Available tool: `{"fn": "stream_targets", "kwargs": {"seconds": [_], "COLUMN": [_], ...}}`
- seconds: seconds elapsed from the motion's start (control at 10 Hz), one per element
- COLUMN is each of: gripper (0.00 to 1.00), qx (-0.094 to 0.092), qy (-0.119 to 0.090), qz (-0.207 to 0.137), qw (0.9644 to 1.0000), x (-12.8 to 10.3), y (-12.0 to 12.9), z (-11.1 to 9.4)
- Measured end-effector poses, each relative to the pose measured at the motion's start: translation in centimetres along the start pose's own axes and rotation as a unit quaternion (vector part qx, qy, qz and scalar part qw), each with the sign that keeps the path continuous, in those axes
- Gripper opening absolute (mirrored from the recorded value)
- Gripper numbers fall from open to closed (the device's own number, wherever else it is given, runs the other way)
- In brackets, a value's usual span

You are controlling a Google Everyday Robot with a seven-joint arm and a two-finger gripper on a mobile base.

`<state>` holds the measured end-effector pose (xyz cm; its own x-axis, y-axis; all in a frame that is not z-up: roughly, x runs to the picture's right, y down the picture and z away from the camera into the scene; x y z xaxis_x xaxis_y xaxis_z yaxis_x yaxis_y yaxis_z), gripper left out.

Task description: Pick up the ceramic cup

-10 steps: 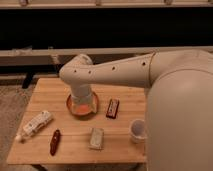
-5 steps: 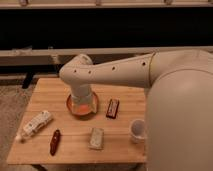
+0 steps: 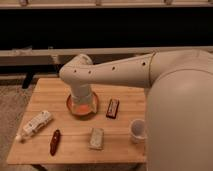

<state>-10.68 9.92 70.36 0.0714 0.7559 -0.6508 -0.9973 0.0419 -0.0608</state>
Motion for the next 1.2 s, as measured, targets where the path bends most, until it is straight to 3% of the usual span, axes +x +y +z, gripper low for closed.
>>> {"fn": "stream_targets", "kwargs": {"seconds": [0.4, 0.8, 1.1, 1.2], "gripper": [0.65, 0.65, 0.65, 0.65], "qx": [0.000, -0.003, -0.008, -0.007], "qy": [0.000, -0.004, -0.006, -0.005], "qz": [0.000, 0.016, 0.022, 0.028], "qw": [1.0000, 0.9999, 0.9997, 0.9996], "x": [0.0, 0.7, 0.6, 1.0], "y": [0.0, -2.9, -3.1, -4.6], "z": [0.0, 0.3, 0.3, 0.3]}}
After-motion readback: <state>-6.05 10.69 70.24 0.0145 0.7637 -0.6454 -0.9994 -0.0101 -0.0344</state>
